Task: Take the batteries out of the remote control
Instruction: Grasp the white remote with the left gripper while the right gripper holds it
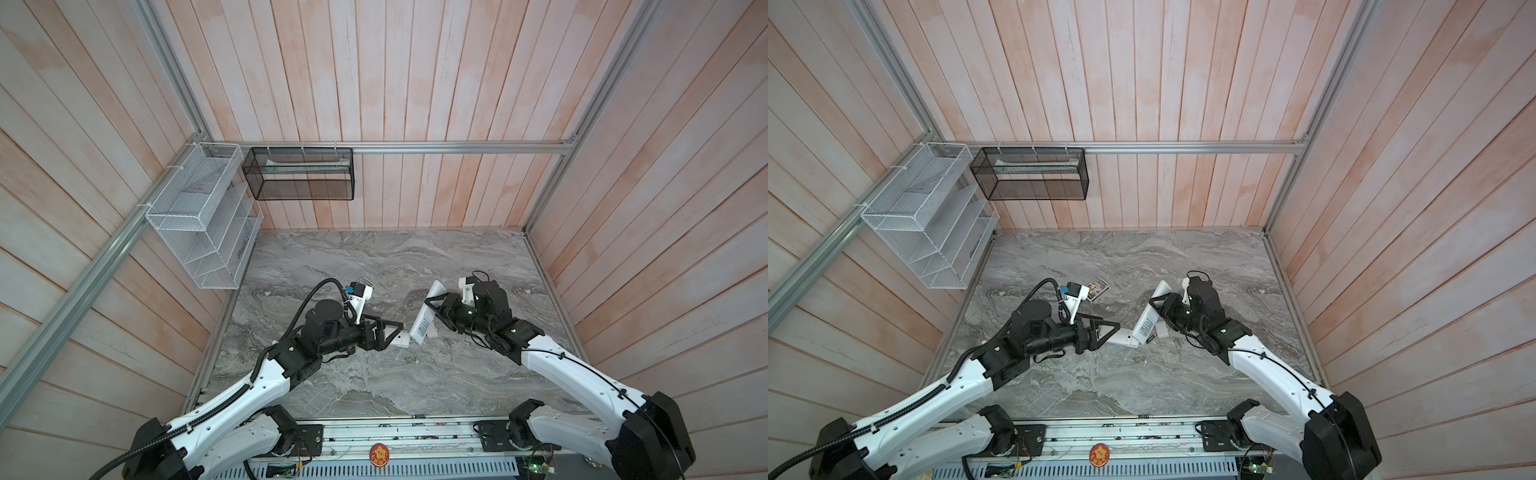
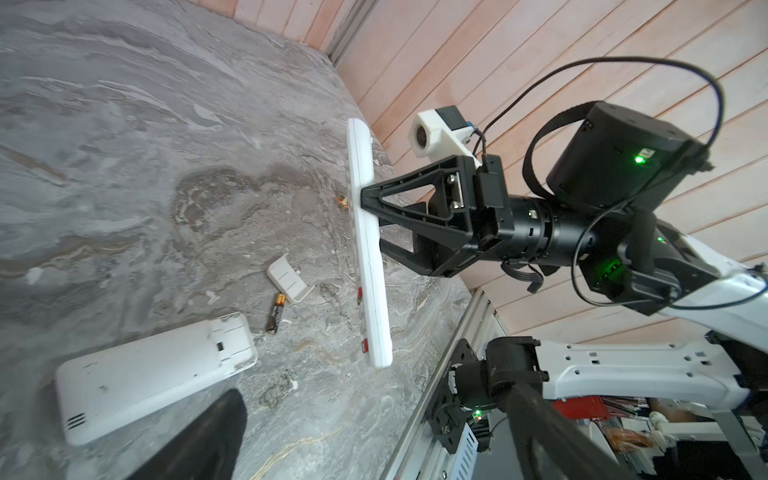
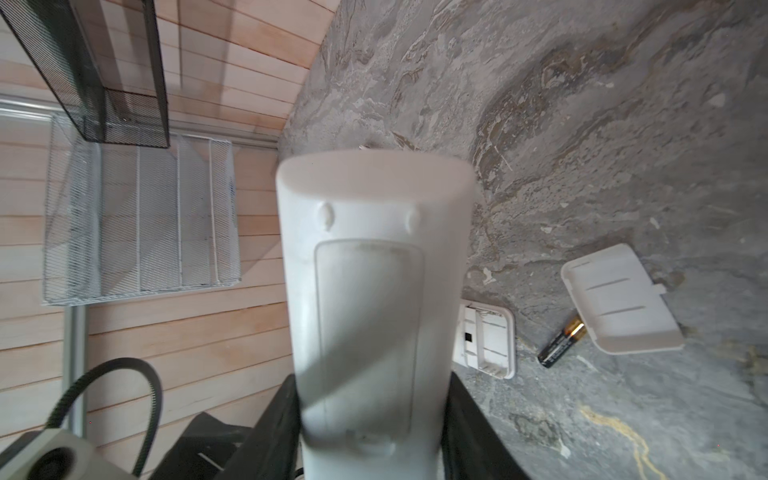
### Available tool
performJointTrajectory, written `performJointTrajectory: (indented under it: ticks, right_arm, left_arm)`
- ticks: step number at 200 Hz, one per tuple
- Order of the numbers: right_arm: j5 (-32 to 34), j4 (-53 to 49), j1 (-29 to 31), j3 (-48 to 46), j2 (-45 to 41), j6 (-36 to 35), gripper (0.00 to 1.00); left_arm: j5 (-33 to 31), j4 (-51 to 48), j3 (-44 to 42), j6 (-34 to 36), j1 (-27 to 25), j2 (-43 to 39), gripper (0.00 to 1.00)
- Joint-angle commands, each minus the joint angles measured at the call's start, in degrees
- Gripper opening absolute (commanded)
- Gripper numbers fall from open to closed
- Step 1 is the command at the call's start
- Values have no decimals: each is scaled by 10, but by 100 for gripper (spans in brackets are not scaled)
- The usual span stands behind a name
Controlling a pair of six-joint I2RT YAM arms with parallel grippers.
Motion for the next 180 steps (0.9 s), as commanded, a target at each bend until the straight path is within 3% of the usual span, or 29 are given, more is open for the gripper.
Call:
performJointTrajectory:
  ticks: [1, 41, 62, 76, 115, 136, 149, 180]
  right_arm:
    - [15, 59, -2, -14, -25, 91, 23]
    - [8, 68, -2, -21, -40, 119, 23]
    - [3, 70, -2, -22, -44, 119, 22]
    - [2, 72, -2, -25, -46, 119, 22]
    - [-4, 84, -2, -34, -47, 122, 22]
    - [-9, 91, -2, -37, -44, 118, 22]
    - [-15, 96, -2, -37, -42, 109, 26]
    - [-28, 64, -9, -25, -45, 49, 55]
  left_arm:
    - [-28, 105, 4, -15, -30, 38, 100]
    - [-73, 78, 67, 20, -85, 120, 100]
    - [-83, 81, 78, 16, -90, 139, 88]
    - [-92, 88, 79, 12, -90, 141, 67]
    - [-90, 84, 88, 10, -90, 153, 40]
    - [-81, 72, 96, 13, -90, 160, 15]
    - [-80, 60, 102, 18, -90, 160, 3]
    - [-72, 3, 123, 46, -78, 142, 2]
